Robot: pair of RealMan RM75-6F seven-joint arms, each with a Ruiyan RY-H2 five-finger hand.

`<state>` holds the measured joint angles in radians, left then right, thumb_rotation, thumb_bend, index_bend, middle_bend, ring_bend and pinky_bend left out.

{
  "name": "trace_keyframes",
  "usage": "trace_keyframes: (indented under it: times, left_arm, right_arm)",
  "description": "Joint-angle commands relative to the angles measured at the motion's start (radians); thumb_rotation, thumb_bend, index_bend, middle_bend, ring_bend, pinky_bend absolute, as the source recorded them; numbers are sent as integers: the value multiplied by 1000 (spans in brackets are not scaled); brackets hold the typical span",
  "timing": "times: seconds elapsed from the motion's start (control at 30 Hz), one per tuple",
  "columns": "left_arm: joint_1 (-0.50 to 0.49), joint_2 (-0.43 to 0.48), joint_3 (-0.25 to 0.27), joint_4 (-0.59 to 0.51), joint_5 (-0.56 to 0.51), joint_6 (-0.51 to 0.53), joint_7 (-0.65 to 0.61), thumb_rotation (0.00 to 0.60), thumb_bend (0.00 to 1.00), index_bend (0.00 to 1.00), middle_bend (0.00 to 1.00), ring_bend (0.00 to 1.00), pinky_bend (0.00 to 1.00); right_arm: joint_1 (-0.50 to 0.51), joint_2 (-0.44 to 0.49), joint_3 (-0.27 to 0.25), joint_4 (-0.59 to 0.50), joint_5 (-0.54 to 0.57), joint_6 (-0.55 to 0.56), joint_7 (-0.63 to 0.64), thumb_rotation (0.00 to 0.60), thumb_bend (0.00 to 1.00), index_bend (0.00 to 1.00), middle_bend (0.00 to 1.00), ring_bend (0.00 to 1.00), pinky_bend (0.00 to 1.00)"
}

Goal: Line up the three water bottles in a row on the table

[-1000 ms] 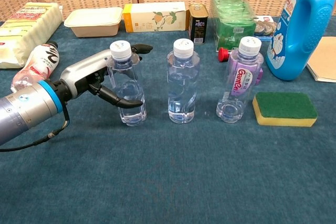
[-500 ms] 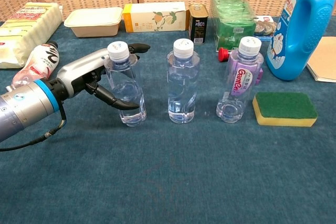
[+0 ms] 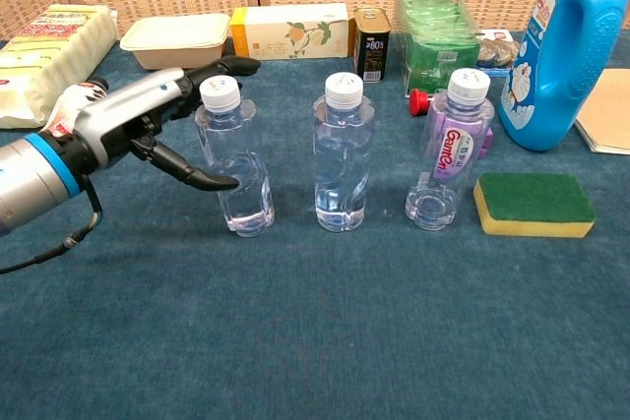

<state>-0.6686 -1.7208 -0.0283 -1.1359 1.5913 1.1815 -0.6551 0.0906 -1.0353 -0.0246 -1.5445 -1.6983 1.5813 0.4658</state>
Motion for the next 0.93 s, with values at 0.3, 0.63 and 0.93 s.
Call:
trace_keyframes:
  times: [0.3, 0.63, 0.93]
  left_arm:
    - [104, 382, 49, -296, 51, 152, 98, 600, 125, 0, 0, 0, 98]
    - [264, 630, 111, -371, 54, 309, 139, 600, 124, 0, 0, 0, 86]
    - [483, 669, 165, -386, -37, 437, 290, 600, 122, 0, 0, 0, 49]
  right_arm:
    - [-9, 8, -10, -19, -28, 21, -23, 600, 0, 106, 4, 0, 223]
    - [-18, 13, -16, -39, -43, 36, -55, 600, 0, 106, 2, 0, 222]
    - [-43, -9, 11, -78, 19, 43, -209, 600, 0, 105, 0, 0, 84]
